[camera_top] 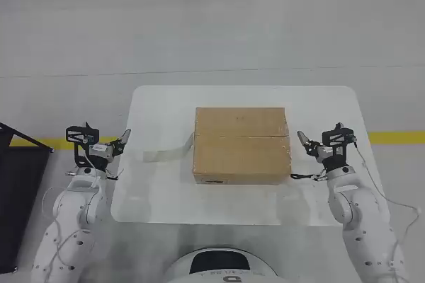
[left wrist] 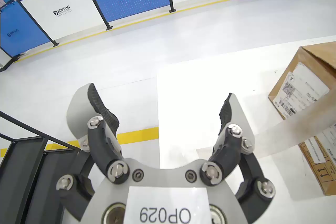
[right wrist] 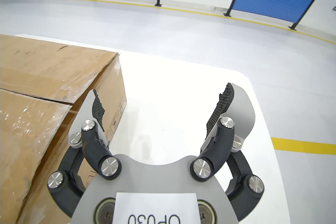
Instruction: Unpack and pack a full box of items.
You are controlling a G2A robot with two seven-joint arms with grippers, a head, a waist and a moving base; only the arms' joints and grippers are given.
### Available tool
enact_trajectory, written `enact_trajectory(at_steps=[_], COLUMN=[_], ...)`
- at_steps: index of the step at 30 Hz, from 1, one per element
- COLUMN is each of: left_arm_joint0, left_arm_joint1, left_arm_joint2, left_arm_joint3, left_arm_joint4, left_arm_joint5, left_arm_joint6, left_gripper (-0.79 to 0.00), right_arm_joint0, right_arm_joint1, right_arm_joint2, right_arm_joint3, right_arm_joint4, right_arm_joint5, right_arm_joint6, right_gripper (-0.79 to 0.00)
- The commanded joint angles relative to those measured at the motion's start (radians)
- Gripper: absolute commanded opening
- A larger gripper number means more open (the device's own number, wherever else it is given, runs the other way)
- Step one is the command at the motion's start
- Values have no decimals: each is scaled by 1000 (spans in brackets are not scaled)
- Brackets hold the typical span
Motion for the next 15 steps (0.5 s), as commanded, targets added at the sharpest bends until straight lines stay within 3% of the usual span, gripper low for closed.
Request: enact_trajectory(at_steps=[1, 10, 15], left_arm_joint0=[0, 0, 0], left_arm_joint1=[0, 0, 0], left_arm_joint2=[0, 0, 0], left_arm_joint3=[0, 0, 0], left_arm_joint4=[0, 0, 0], left_arm_joint5=[0, 0, 0], left_arm_joint6=[0, 0, 0], left_gripper=[0, 0, 0], right_arm_joint0=[-7, -3, 2], right_arm_joint1=[2, 3, 9], right_arm_joint2=[10, -12, -13], right_arm_joint3=[7, 23, 30], right_arm_joint4=[-1, -78, -8], right_arm_joint5=[-24, -52, -236], right_arm_joint6=[7, 39, 31], right_gripper=[0, 0, 0])
